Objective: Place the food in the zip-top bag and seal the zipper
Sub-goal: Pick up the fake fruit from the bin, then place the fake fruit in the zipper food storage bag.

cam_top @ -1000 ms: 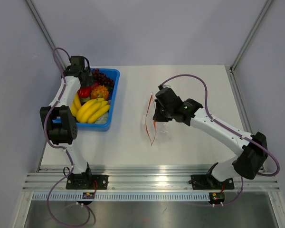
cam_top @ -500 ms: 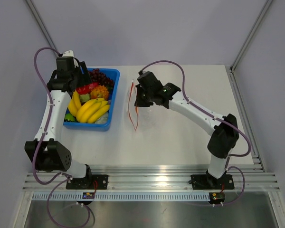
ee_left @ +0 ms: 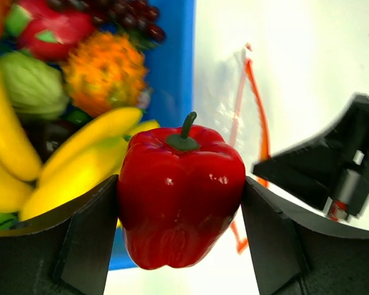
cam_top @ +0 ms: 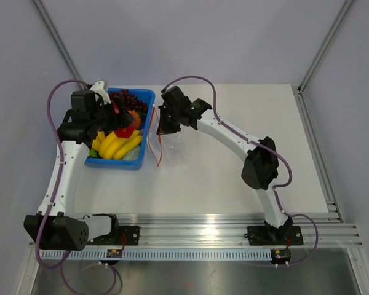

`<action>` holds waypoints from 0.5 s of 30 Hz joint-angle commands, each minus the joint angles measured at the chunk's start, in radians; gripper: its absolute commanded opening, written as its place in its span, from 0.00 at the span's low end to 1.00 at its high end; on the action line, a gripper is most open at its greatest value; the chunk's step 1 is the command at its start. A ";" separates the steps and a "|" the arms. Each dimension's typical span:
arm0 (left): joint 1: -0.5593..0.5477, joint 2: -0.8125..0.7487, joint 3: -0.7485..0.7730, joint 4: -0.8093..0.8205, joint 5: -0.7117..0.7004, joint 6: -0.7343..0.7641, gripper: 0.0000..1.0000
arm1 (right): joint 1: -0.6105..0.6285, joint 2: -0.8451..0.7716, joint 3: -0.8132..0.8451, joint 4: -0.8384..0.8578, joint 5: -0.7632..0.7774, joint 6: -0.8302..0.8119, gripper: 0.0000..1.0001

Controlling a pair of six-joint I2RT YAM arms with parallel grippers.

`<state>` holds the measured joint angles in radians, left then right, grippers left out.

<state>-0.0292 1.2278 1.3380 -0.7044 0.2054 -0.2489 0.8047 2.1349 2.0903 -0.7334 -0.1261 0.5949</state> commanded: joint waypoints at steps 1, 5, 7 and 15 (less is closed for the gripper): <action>-0.020 -0.030 -0.034 0.060 0.153 -0.038 0.46 | -0.002 0.026 0.076 -0.031 -0.044 0.022 0.04; -0.043 -0.037 -0.091 0.129 0.222 -0.076 0.46 | -0.004 0.065 0.099 -0.024 -0.072 0.040 0.04; -0.058 -0.030 -0.106 0.144 0.252 -0.096 0.45 | -0.004 0.085 0.129 -0.037 -0.079 0.046 0.03; -0.106 -0.011 -0.157 0.229 0.304 -0.156 0.45 | -0.004 0.059 0.080 -0.006 -0.092 0.065 0.02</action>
<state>-0.1242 1.2171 1.1904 -0.5694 0.4492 -0.3656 0.8047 2.2250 2.1685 -0.7578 -0.1886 0.6437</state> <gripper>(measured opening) 0.750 0.034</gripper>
